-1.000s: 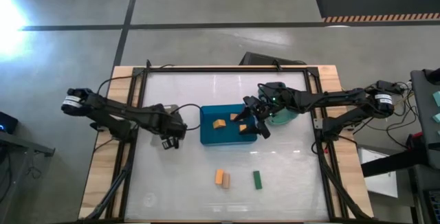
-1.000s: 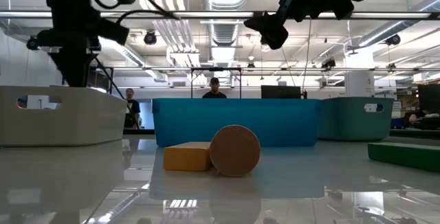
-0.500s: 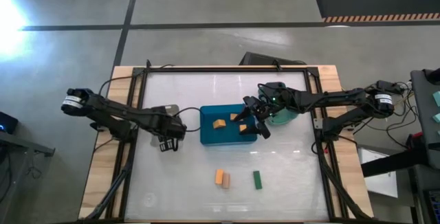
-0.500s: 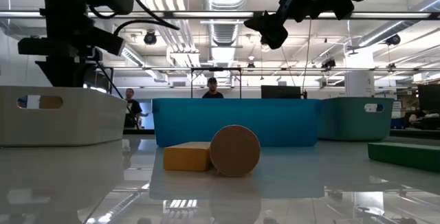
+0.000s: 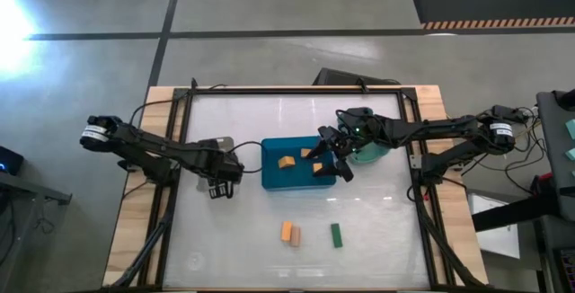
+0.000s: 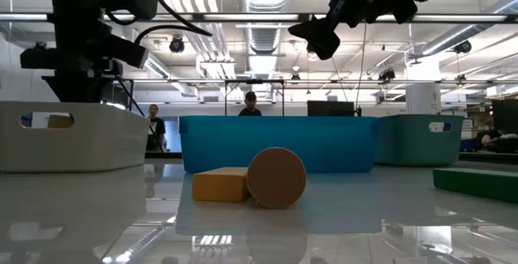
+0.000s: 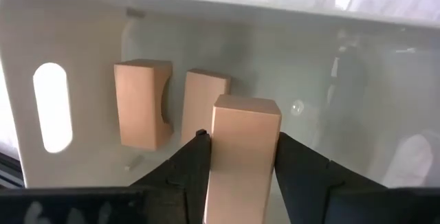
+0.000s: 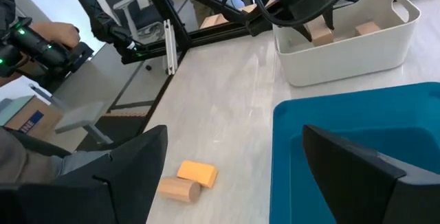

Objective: Sort & place blocks by color
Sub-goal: Put the brown block into the gray bin

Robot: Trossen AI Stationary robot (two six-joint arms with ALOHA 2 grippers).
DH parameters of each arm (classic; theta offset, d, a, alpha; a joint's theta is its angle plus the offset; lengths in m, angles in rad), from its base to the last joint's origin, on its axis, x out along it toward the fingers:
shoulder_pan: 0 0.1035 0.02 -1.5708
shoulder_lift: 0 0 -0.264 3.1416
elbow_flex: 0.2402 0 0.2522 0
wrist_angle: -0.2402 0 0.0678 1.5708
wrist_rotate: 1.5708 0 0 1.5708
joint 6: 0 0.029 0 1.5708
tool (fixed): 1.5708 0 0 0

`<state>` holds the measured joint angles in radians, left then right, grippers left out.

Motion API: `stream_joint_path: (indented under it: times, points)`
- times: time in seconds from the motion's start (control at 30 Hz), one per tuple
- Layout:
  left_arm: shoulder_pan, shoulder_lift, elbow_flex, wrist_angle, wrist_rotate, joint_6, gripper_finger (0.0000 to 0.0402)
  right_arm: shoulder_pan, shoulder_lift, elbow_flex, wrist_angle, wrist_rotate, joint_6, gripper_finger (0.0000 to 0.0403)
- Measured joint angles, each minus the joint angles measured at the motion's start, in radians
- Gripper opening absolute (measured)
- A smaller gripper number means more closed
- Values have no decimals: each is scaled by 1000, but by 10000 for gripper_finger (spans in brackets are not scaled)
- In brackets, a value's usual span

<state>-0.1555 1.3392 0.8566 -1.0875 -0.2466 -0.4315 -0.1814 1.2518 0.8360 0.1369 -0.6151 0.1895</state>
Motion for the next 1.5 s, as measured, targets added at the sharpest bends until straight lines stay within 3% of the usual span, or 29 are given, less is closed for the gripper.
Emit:
stream_joint_path:
  times: [0.9,1.1,1.33,1.4,1.5]
  points:
    - [0,0,0,6,0,-7,142,0,1,0,-3,0,6,325]
    - [0,0,0,6,6,-8,142,0,-5,3,-7,-12,112,325]
    - [0,0,0,5,6,-10,142,43,-32,5,-81,-164,388,325]
    - [0,0,0,6,6,-11,142,90,-32,5,-136,-144,420,325]
    - [-1,0,0,6,6,-33,142,182,-32,5,-260,4,397,325]
